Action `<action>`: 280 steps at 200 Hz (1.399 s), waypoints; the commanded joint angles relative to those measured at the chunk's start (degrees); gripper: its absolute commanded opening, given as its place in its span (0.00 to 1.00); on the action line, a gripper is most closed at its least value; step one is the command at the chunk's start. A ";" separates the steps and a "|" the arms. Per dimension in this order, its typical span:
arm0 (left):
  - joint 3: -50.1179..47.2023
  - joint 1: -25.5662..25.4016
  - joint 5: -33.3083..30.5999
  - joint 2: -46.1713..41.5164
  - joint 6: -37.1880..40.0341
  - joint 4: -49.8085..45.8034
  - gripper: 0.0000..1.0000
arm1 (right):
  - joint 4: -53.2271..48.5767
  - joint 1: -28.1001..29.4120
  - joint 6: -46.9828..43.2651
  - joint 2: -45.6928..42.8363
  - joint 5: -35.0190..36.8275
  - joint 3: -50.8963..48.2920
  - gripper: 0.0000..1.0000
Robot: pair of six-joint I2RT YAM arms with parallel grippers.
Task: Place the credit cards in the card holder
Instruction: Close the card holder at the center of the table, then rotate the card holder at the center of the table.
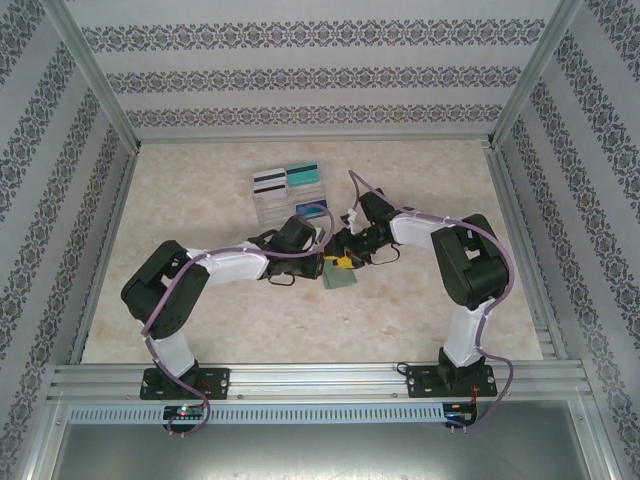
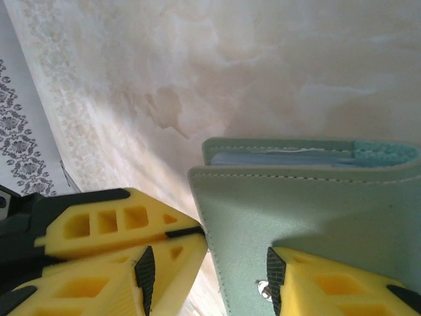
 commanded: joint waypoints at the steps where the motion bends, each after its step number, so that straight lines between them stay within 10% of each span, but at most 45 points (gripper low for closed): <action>1: -1.88 0.51 2.63 -2.11 -3.56 4.83 0.20 | -0.09 0.50 -1.43 2.05 2.65 0.07 0.52; 75: -4.18 -3.28 6.06 -5.71 -8.84 6.92 0.41 | -3.71 -1.24 -4.34 4.46 0.77 5.92 0.51; 132: 1.64 3.64 1.00 -10.00 0.06 -5.98 0.42 | -2.96 -4.27 -2.85 -2.49 -1.82 3.12 0.51; 205: 19.49 7.68 5.89 3.31 9.67 -16.66 0.34 | -3.56 -6.79 -1.68 -12.11 0.57 -2.95 0.50; 280: 36.14 6.17 12.39 17.50 19.89 -31.35 0.35 | -3.71 -5.76 -0.35 -22.94 6.15 -21.29 0.25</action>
